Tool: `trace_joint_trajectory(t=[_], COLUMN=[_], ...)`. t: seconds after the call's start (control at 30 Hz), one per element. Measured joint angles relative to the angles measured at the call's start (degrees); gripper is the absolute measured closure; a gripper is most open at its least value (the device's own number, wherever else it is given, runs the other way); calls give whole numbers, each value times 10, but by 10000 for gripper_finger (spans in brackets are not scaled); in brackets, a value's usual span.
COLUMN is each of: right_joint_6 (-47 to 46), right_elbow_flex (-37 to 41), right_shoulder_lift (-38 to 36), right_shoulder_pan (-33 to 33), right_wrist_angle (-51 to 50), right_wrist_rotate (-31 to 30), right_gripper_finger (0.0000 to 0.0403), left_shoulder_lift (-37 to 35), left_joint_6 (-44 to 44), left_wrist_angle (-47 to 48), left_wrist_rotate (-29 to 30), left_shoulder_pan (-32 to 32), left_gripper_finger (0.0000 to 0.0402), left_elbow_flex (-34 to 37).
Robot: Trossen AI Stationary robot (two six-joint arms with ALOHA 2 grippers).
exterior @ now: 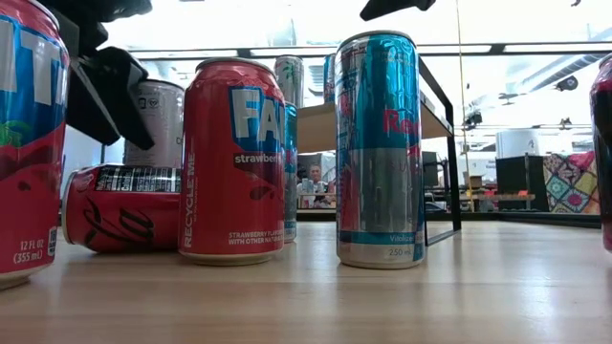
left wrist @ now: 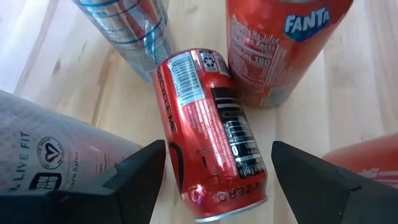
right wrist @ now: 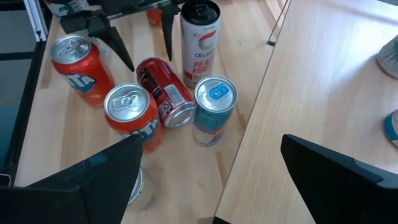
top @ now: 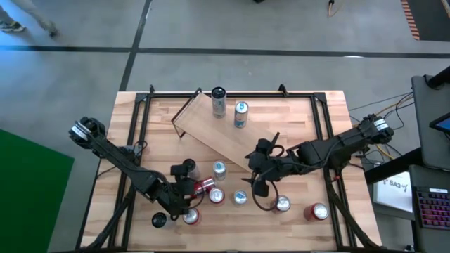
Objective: Place canned beverage on shelf
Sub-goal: Put the red/black soda can on the shelf
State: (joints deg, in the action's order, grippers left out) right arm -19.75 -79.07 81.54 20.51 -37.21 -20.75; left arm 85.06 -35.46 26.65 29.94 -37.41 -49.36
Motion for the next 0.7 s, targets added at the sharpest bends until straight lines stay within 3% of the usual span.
trace_joint_trajectory(t=[0.3, 0.7], right_joint_6=[4, 4], right_elbow_flex=[0, 0], right_shoulder_lift=[-2, -4], right_shoulder_pan=[-2, -2], right_wrist_angle=[-2, -24], right_wrist_rotate=[0, 0], right_gripper_finger=[29, 29], left_shoulder_lift=[0, -36], left_joint_6=[22, -16], left_wrist_angle=[3, 24], left_wrist_rotate=[-3, 38], left_shoulder_pan=[-1, -7], left_gripper_finger=[122, 122], left_elbow_flex=[5, 30])
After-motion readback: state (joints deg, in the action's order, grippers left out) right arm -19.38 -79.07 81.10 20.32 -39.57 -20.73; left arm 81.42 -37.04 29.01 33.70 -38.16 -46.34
